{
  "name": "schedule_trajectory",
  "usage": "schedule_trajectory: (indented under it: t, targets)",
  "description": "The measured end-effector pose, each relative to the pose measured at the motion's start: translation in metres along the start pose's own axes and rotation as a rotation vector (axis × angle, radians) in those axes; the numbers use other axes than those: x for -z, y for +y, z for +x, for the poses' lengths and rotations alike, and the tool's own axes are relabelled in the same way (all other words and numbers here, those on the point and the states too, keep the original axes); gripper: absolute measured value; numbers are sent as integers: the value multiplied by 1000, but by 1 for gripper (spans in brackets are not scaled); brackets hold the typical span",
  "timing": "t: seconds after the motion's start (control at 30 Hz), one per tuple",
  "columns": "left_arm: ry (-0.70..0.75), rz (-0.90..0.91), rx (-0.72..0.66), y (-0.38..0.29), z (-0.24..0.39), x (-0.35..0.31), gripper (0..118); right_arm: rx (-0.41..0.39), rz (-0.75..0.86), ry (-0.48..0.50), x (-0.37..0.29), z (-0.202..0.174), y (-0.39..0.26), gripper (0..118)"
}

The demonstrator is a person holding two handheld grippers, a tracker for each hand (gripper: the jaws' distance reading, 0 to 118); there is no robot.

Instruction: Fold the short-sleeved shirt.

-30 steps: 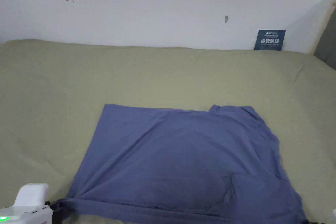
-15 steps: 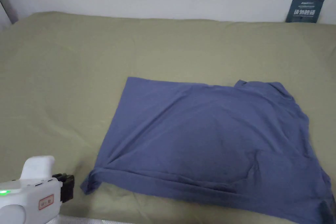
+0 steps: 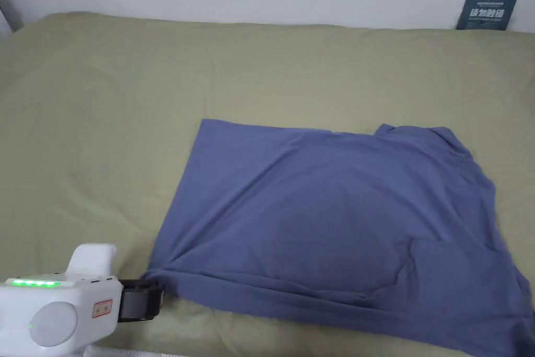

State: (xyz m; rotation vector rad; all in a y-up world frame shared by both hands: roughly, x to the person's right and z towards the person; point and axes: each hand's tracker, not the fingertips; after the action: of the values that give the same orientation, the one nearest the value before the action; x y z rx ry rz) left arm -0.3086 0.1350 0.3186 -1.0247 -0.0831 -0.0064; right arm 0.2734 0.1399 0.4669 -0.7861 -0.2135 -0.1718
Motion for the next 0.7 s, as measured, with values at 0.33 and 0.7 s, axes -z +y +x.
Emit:
schedule_trajectory:
  t: [0.33, 0.7]
  targets:
    - [-16, -13, 25, -2, 5, 17, 1, -49, -101, 35, 23, 5, -3, 116]
    - [-17, -8, -8, 6, 4, -1, 1, -82, -146, 23, 38, 10, 7, 0]
